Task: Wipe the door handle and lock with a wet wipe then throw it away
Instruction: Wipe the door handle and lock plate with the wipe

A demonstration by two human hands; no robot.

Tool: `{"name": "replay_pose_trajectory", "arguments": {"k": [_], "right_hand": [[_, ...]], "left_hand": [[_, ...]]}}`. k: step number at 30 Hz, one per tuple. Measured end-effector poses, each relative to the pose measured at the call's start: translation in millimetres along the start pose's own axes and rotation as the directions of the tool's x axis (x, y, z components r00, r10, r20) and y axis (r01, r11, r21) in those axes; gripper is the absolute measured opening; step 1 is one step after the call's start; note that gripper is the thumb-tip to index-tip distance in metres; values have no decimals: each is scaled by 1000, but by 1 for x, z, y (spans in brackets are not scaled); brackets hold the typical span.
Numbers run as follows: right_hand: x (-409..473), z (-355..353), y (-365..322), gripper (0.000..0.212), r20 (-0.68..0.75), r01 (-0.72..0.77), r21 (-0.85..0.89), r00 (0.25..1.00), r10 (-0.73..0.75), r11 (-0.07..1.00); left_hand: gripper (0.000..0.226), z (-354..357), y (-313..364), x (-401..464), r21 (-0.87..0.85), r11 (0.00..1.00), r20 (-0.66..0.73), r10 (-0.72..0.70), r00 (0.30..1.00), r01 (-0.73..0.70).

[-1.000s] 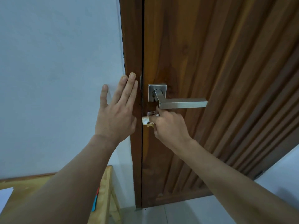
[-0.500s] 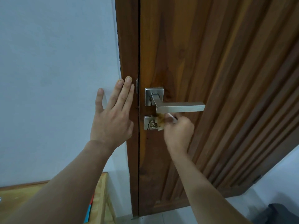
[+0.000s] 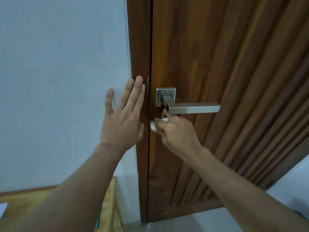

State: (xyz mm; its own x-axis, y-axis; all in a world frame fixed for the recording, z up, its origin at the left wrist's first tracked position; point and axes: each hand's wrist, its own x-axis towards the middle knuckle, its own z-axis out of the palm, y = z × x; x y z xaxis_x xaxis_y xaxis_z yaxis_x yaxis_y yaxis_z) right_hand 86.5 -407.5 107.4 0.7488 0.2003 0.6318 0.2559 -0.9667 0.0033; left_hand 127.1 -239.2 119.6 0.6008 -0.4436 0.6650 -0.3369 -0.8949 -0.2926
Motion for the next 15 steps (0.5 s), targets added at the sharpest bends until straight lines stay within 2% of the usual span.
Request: {"name": "replay_pose_trajectory", "arguments": {"k": [3,5,6,7,8,9,10,11,13,15], "right_hand": [[2,-8,-2,11,94,123,-163,990,-109,979],[3,-3,-1,16,81,32,-70,996,-26,997],[2,-3,-2,22,66,-116,86,992,111,989],[0,-3,-4,25,39,-294,315,954,298,902],[-1,-2,-5,23,21,-416,548,874,486,725],[-2,-3,-10,19,37,-450,734,774,632,508],[-2,-2,-16,17,64,-424,839,700,711,342],[1,0,-22,17,95,-386,895,653,751,222],[10,6,-34,19,151,-326,943,585,797,61],[22,9,-40,23,154,-303,953,544,825,22]], "left_hand": [[92,1,-1,1,-4,1000,-5,0,1000,0],[93,2,-1,1,-9,1000,-13,-4,1000,4],[93,2,0,2,-12,1000,-16,-6,1000,6],[93,2,1,2,-16,1000,-19,-11,1000,10],[93,3,2,2,-22,1000,-23,-16,1000,15],[93,4,3,1,-25,999,-28,-20,999,20],[93,5,3,1,-25,999,-34,-26,999,25],[93,6,4,1,-22,999,-36,-26,999,25],[88,7,3,1,-23,1000,-46,-21,999,20],[81,8,2,1,-31,999,-64,-18,998,16]]}}
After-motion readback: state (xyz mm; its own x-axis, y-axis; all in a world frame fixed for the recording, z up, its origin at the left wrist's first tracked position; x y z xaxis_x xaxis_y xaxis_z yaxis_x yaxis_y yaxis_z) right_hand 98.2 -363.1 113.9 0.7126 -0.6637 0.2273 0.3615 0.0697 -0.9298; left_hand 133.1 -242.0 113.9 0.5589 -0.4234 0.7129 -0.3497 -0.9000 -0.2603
